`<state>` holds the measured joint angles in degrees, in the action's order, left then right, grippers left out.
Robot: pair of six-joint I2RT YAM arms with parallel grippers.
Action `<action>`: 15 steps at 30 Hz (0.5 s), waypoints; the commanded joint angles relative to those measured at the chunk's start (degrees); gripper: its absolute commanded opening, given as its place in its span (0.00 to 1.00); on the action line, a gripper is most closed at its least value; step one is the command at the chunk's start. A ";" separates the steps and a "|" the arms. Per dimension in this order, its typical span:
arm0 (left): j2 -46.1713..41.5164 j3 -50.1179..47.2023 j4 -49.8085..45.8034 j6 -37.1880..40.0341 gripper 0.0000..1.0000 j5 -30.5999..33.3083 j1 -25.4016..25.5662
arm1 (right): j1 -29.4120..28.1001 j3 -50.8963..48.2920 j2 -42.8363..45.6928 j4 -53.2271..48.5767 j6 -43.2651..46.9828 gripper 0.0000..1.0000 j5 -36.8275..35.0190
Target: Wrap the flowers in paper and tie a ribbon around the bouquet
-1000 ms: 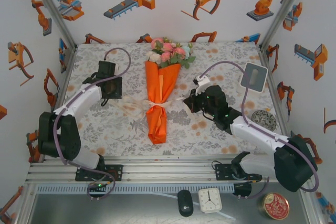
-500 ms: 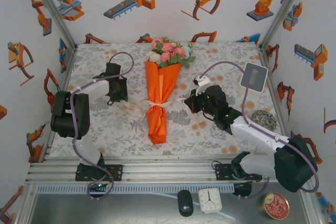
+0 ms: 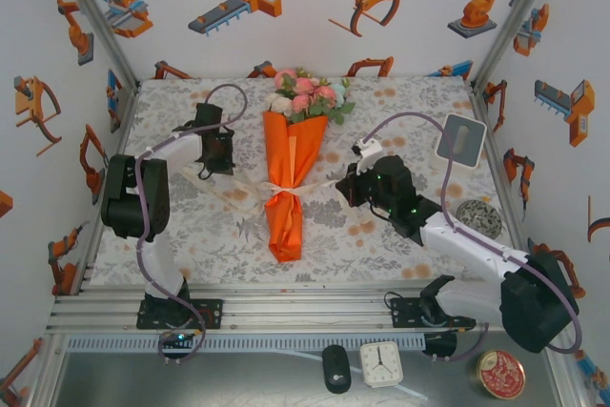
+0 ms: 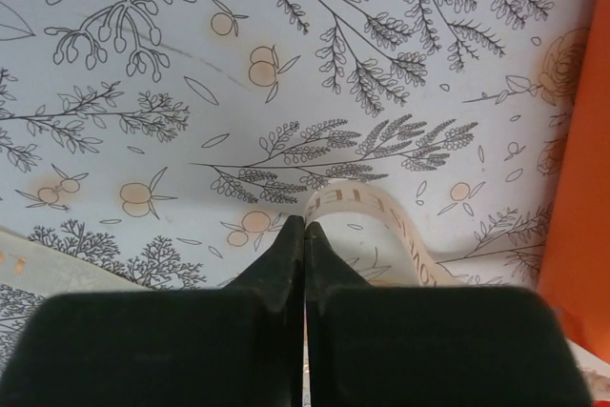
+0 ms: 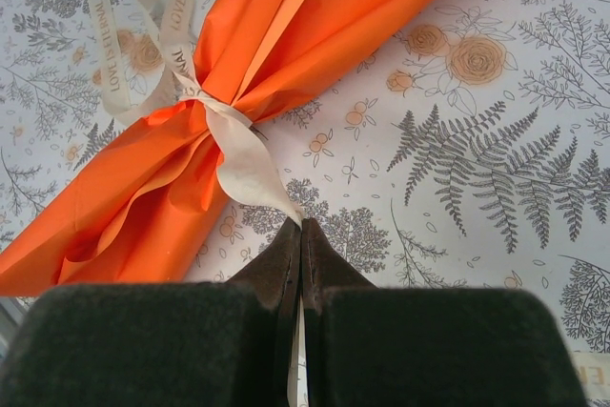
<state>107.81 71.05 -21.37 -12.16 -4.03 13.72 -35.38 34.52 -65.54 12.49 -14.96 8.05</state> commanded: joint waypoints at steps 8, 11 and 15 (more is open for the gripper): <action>-26.11 -13.21 21.45 11.74 0.00 -16.29 9.43 | 0.35 4.61 3.08 -3.97 -4.68 0.00 3.05; -33.01 -20.55 31.90 16.02 0.00 -18.71 13.01 | 0.18 6.13 2.87 -4.37 -6.84 0.00 5.17; -37.65 -23.78 33.97 19.79 0.00 -22.45 14.65 | 0.22 7.18 2.45 -2.74 -11.73 0.00 2.15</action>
<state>70.52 49.12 7.68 1.41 -22.37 28.23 -35.38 39.59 -63.66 8.34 -21.78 11.14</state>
